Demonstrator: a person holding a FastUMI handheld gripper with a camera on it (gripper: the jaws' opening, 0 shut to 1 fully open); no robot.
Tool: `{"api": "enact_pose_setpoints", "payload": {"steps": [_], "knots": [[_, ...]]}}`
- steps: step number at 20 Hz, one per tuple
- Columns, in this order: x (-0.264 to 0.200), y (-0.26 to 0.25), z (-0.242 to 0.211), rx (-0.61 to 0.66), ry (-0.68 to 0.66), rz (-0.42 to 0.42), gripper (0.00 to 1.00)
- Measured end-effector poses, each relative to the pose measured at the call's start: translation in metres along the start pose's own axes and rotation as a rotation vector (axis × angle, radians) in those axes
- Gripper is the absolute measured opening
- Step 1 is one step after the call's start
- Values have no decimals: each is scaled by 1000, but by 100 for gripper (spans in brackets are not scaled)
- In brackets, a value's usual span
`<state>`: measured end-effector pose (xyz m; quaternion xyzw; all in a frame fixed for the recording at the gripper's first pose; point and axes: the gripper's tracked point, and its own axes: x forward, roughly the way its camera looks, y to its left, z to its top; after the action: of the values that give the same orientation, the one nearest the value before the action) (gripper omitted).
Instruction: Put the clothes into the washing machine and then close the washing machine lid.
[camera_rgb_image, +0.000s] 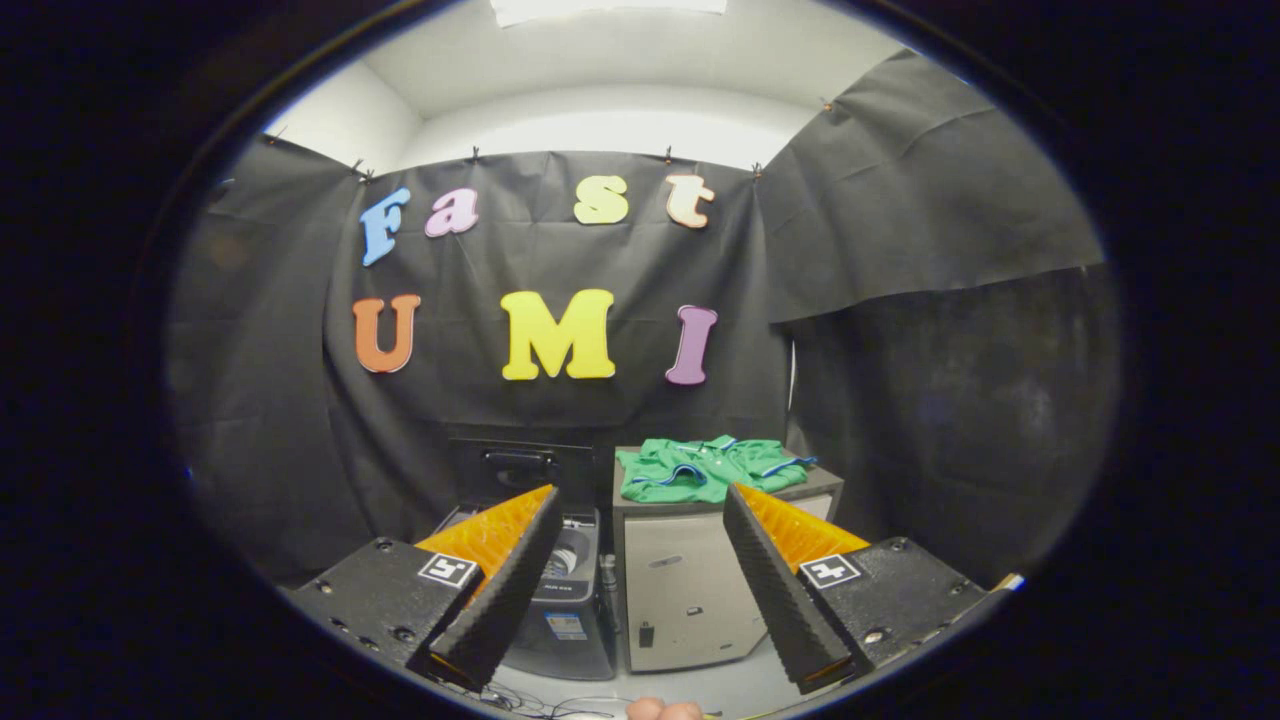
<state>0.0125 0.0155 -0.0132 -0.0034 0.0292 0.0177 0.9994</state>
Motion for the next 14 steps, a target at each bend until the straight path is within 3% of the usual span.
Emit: {"api": "enact_pose_setpoints", "payload": {"steps": [8, 14], "knots": [[55, -23, 32, -53, -5, 0, 100], [167, -65, 31, -29, 92, 5, 100]]}}
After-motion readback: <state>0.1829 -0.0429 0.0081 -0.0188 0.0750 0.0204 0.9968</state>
